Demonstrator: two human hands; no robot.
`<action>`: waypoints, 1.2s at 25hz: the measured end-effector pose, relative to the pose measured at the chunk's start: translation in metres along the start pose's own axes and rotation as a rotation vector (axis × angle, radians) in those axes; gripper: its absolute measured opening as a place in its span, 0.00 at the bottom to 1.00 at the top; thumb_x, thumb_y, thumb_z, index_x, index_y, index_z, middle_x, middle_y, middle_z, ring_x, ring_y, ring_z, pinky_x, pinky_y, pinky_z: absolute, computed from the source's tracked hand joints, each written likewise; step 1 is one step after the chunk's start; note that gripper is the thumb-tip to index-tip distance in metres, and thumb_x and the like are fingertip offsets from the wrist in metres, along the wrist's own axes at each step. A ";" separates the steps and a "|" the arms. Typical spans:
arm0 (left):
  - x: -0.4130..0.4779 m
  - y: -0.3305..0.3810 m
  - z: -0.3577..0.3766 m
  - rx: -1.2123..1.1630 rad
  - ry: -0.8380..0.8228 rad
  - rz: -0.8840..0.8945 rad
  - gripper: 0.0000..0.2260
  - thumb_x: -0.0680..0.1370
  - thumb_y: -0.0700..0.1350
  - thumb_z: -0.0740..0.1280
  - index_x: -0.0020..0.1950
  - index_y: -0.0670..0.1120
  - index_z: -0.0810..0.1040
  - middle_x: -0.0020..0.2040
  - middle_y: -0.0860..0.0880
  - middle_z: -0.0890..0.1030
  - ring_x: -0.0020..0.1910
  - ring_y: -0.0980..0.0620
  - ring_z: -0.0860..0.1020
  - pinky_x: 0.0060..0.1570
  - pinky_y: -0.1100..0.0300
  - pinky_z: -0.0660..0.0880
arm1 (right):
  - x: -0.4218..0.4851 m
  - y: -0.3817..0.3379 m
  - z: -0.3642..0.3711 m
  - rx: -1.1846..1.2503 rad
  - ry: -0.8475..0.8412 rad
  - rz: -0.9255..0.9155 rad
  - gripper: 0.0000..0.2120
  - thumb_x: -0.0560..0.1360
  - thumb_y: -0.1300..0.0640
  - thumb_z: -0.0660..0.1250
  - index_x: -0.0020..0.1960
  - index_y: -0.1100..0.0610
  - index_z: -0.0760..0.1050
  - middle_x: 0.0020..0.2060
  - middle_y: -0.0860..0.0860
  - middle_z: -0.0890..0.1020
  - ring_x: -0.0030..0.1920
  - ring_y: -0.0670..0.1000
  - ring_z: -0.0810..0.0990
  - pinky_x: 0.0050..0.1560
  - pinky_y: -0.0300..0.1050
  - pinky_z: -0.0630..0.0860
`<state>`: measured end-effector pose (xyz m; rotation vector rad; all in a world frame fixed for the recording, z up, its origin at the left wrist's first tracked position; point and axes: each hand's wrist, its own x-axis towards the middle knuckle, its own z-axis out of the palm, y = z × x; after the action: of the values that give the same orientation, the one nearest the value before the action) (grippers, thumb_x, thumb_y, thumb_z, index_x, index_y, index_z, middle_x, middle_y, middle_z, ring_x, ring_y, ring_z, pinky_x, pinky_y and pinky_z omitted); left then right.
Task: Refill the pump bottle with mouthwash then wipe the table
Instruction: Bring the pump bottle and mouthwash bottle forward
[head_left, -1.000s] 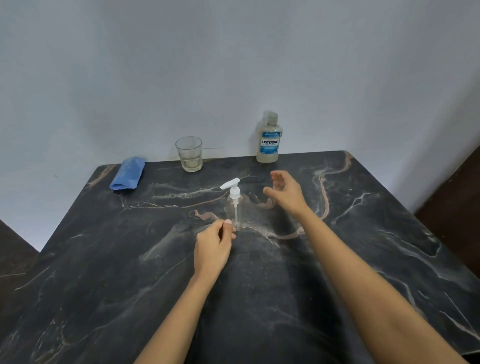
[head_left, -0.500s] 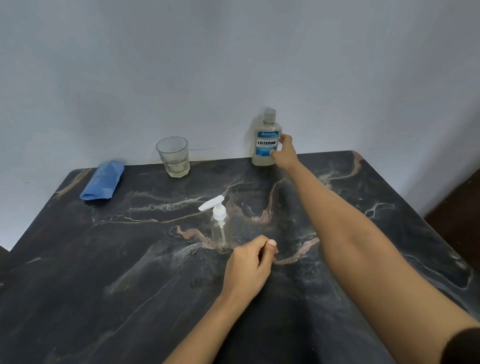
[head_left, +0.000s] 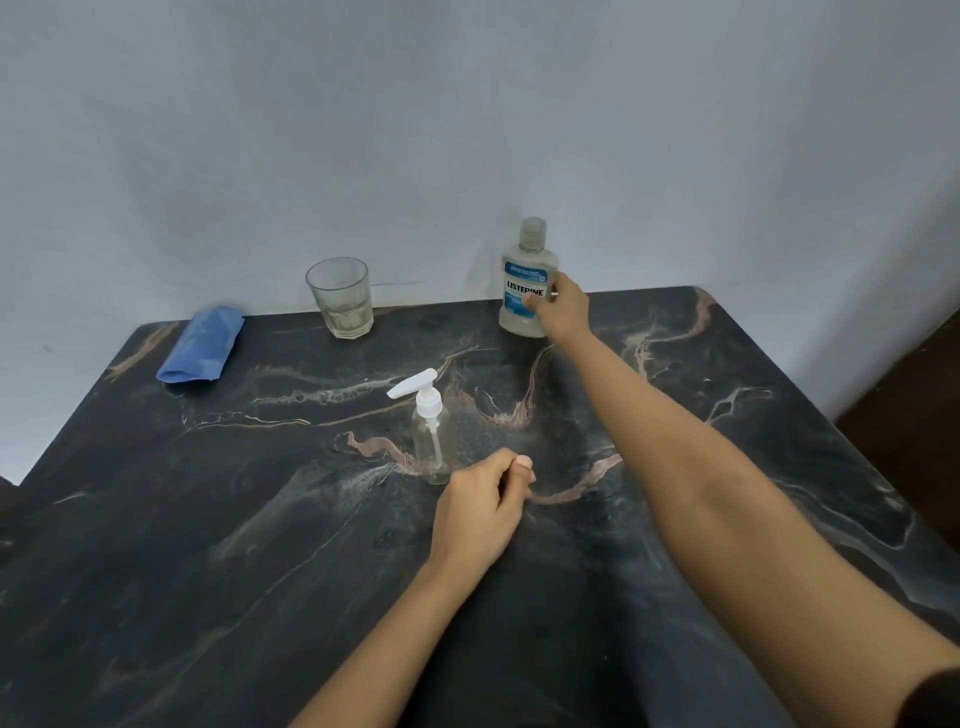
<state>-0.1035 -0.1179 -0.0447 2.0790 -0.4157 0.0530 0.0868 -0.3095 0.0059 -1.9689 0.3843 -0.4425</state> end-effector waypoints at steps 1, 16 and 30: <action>-0.003 0.000 -0.002 -0.004 0.008 -0.008 0.12 0.81 0.51 0.60 0.43 0.50 0.79 0.34 0.55 0.83 0.35 0.58 0.81 0.41 0.52 0.78 | -0.013 -0.001 -0.005 0.014 0.005 0.004 0.16 0.74 0.60 0.69 0.61 0.60 0.74 0.60 0.56 0.80 0.60 0.55 0.78 0.53 0.40 0.73; -0.063 0.000 -0.028 0.008 0.096 -0.109 0.13 0.81 0.54 0.59 0.41 0.53 0.78 0.34 0.59 0.81 0.33 0.64 0.78 0.31 0.65 0.68 | -0.183 0.012 -0.102 0.156 -0.329 0.057 0.18 0.76 0.65 0.67 0.65 0.60 0.71 0.58 0.53 0.80 0.59 0.52 0.78 0.62 0.53 0.75; -0.071 0.003 -0.033 -0.023 0.110 -0.105 0.12 0.81 0.52 0.60 0.42 0.52 0.79 0.34 0.58 0.82 0.32 0.65 0.77 0.32 0.65 0.67 | -0.194 0.009 -0.116 0.120 -0.532 0.063 0.22 0.74 0.66 0.68 0.67 0.59 0.69 0.62 0.54 0.78 0.64 0.54 0.75 0.68 0.57 0.70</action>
<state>-0.1666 -0.0728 -0.0395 2.0615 -0.2390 0.0993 -0.1387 -0.3170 0.0175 -1.8647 0.0761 0.1034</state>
